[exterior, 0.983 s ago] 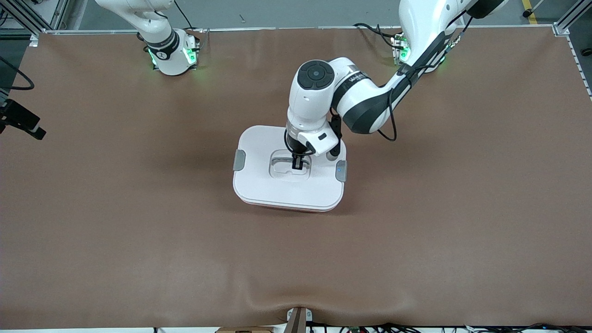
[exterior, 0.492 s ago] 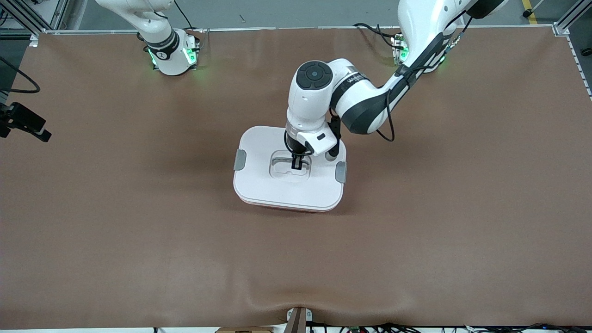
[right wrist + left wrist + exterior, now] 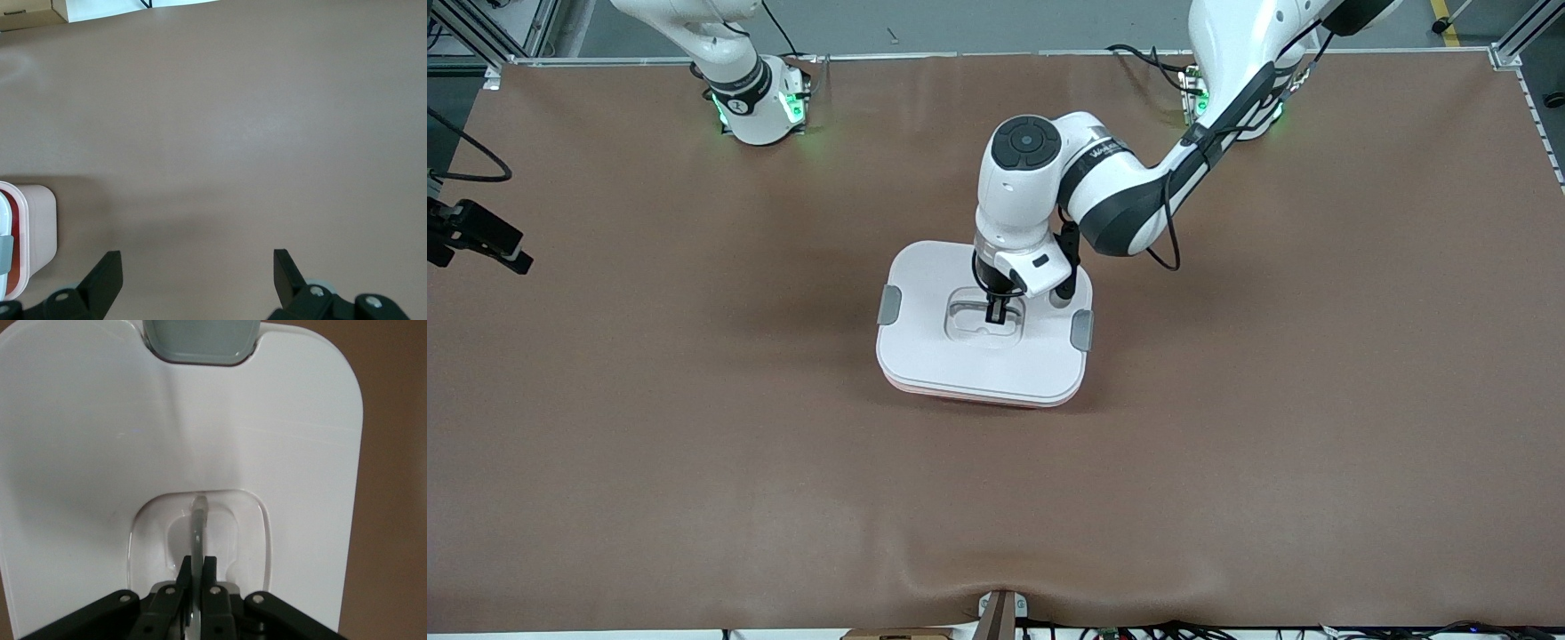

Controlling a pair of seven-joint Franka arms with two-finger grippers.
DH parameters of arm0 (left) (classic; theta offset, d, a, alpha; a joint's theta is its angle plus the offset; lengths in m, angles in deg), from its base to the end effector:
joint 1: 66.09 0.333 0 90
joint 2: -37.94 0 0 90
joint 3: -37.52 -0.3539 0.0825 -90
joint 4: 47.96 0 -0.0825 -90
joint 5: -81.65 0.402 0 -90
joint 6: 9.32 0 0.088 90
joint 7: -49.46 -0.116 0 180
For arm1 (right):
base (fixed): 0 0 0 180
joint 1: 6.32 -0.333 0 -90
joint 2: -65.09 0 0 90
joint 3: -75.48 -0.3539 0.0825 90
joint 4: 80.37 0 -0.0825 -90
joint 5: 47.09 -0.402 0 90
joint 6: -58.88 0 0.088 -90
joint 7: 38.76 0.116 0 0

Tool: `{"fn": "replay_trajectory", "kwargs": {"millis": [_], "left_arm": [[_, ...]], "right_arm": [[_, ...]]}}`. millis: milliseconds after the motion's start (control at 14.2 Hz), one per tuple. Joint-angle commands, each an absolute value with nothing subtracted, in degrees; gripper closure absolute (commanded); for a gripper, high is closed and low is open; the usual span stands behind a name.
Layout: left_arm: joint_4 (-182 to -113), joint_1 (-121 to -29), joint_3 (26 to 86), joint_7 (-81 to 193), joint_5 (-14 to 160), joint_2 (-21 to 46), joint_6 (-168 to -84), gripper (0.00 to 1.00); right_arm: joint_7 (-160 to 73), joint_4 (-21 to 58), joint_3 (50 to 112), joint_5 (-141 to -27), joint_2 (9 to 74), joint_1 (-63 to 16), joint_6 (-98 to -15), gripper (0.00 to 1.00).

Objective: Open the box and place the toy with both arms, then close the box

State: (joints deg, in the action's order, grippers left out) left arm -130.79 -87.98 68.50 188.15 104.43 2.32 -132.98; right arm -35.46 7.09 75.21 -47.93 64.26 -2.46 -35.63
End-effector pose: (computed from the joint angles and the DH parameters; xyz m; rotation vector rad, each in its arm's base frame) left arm 0.5401 -0.5400 0.3948 2.2412 1.9228 0.0508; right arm 0.5860 -0.0352 0.6744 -3.1169 0.1882 -0.1697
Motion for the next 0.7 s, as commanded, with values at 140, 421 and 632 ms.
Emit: {"fn": "replay_trajectory", "kwargs": {"millis": [140, 421, 632], "left_arm": [[-130.57, -88.32, 68.28, 189.11, 106.43, 1.64, -135.09, 1.00], [-130.31, -88.32, 68.36, 192.00, 110.55, 0.24, -135.27, 1.00], [-130.22, -88.32, 68.37, 194.12, 111.18, -0.03, -135.27, 1.00]], "right_arm": [[-36.04, 6.20, 74.34, -47.18, 63.07, -1.49, -35.51, 0.00], [-36.13, 6.29, 74.34, -47.26, 62.72, -1.32, -35.51, 0.00], [-36.21, 6.29, 74.34, -47.27, 62.46, -1.14, -35.51, 0.00]]}}
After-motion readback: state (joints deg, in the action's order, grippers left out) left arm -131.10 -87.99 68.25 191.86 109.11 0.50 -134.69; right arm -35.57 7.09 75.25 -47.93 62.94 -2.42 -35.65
